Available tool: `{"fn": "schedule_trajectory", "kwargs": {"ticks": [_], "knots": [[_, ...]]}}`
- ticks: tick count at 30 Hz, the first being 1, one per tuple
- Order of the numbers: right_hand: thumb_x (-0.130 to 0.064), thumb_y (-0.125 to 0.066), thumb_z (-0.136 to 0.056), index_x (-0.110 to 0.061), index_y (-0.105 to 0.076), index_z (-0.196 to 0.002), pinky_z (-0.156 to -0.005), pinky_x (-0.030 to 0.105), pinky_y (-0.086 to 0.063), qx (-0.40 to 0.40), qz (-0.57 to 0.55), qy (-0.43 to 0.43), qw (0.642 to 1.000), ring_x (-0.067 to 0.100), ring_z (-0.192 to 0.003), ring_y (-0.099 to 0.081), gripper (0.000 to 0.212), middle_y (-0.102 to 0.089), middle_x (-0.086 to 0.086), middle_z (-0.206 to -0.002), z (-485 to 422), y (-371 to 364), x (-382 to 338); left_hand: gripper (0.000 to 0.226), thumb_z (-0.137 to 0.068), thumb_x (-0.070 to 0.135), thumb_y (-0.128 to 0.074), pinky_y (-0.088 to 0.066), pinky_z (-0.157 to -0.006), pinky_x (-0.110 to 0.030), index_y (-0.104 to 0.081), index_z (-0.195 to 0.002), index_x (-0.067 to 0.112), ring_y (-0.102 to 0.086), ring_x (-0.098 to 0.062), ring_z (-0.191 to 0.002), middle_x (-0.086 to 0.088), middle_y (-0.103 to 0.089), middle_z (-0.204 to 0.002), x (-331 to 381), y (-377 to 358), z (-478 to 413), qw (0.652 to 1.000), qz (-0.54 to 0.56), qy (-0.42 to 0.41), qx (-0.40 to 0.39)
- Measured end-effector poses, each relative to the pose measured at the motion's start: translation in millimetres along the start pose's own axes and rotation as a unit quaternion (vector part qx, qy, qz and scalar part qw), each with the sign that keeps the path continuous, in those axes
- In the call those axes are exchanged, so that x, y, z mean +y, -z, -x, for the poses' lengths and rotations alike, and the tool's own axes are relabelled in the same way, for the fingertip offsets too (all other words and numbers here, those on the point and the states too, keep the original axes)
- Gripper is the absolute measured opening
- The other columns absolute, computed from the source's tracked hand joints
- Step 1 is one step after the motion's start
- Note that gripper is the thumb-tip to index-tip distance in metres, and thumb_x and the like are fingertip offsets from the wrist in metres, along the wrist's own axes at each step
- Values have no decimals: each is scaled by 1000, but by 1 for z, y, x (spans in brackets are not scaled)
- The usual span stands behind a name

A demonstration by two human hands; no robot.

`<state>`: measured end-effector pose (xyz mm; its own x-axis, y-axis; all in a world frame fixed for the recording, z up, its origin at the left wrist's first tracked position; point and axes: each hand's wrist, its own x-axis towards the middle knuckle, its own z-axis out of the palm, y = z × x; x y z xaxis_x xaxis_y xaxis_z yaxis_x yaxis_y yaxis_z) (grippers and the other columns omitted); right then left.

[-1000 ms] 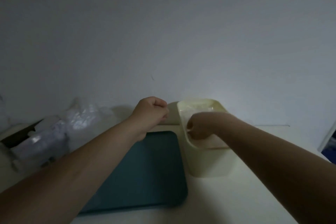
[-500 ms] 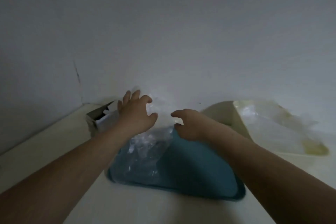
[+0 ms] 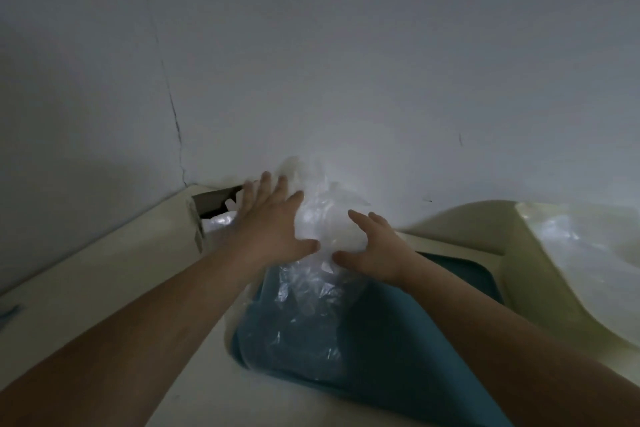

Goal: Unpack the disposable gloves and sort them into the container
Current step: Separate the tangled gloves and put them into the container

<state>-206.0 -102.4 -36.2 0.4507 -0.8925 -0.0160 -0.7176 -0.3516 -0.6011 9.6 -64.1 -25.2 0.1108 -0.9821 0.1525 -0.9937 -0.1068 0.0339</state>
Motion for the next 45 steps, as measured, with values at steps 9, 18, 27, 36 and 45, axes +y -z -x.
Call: {"fn": "schedule_trajectory", "kwargs": {"ticks": [9, 18, 27, 36, 45], "knots": [[-49, -83, -78, -32, -19, -163, -119, 47, -37, -29, 15, -15, 999, 31, -147, -35, 108, -30, 5, -162, -11, -10, 14, 90, -91, 54, -68, -20, -129, -42, -19, -165, 36, -16, -16, -159, 9, -13, -174, 5, -21, -5, 990, 56, -125, -46], [-29, -77, -86, -19, -44, -154, -108, 33, -42, 54, -28, -22, 998, 26, -137, -52, 76, -50, 8, -152, 9, 0, 35, 41, -82, 40, -69, -56, -99, -35, -60, -121, 48, -60, -3, -115, 29, -54, -121, 45, -47, -8, 966, 223, -95, -87], [-38, -67, -92, -28, -45, -151, -117, 51, -38, 147, 56, -38, 987, 34, -147, -35, 63, -33, 7, -162, 71, 25, 61, 68, -94, 43, -72, -22, -115, -23, -43, -155, 36, -30, -10, -152, 11, -32, -166, 89, -17, 20, 956, 257, -139, -32], [-37, -70, -92, -29, -75, -105, -68, 29, -54, 73, 26, 62, 995, 8, -72, -63, 16, -67, -11, -84, 122, 2, 19, 35, -77, 63, -79, -62, -73, -34, -69, -80, 30, -68, -5, -77, 12, -71, -83, 64, 35, 107, 957, 198, -168, -130], [-15, -59, -94, -21, -67, -133, -103, 22, -47, 10, 11, -2, 1000, 15, -116, -64, 41, -68, -1, -131, 117, -6, 45, 19, -84, 36, -85, -57, -85, -30, -66, -85, 40, -63, -1, -89, 17, -63, -97, 45, -5, 126, 930, 172, -216, -241]]}}
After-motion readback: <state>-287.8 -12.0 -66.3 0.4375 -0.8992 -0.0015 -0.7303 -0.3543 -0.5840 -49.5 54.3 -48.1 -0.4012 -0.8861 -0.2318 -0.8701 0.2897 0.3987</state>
